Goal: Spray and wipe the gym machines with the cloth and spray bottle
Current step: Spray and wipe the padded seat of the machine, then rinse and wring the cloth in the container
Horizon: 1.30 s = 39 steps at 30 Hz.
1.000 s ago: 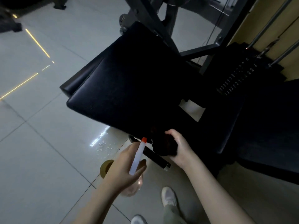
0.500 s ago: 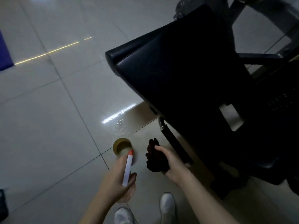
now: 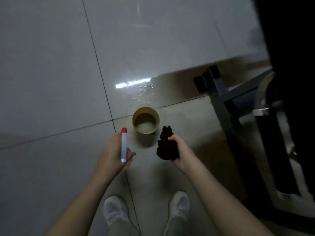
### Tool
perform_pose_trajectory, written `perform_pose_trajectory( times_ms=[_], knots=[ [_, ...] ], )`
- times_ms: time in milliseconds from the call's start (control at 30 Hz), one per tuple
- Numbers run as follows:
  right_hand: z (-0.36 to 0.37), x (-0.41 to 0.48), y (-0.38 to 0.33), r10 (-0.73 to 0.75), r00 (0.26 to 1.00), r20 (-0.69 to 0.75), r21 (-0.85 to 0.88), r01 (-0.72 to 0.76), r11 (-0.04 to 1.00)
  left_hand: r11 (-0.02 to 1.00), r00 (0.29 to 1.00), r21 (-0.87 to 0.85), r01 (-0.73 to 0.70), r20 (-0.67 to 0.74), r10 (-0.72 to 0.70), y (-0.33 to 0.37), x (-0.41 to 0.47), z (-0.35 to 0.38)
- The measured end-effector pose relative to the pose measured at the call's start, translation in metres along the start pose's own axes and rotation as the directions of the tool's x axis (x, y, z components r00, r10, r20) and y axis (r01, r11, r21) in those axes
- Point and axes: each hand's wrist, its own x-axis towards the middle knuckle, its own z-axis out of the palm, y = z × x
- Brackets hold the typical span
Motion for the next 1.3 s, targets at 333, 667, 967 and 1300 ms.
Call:
perform_pose_trajectory(
  times_ms=[333, 667, 967, 1300],
  knots=[
    [0.004, 0.112, 0.019, -0.078, 0.997, 0.01, -0.255, 0.078, 0.964, 0.988, 0.974, -0.1, 0.118, -0.181, -0.135, -0.086, 0.055, 0.061],
    [0.013, 0.119, 0.007, -0.114, 0.989, 0.097, -0.281, 0.138, 0.95, 0.982, 0.977, -0.104, 0.158, -0.127, -0.171, -0.102, 0.065, 0.072],
    [0.033, 0.099, -0.011, -0.121, 0.986, 0.112, -0.278, 0.148, 0.949, 0.958, 0.947, 0.007, 0.286, 0.149, -0.284, -0.11, 0.047, 0.024],
    [0.047, 0.085, -0.028, -0.08, 0.935, 0.346, -0.479, 0.249, 0.842, 0.945, 0.923, 0.115, -0.306, 0.279, 0.265, 0.0, 0.095, 0.026]
  ],
)
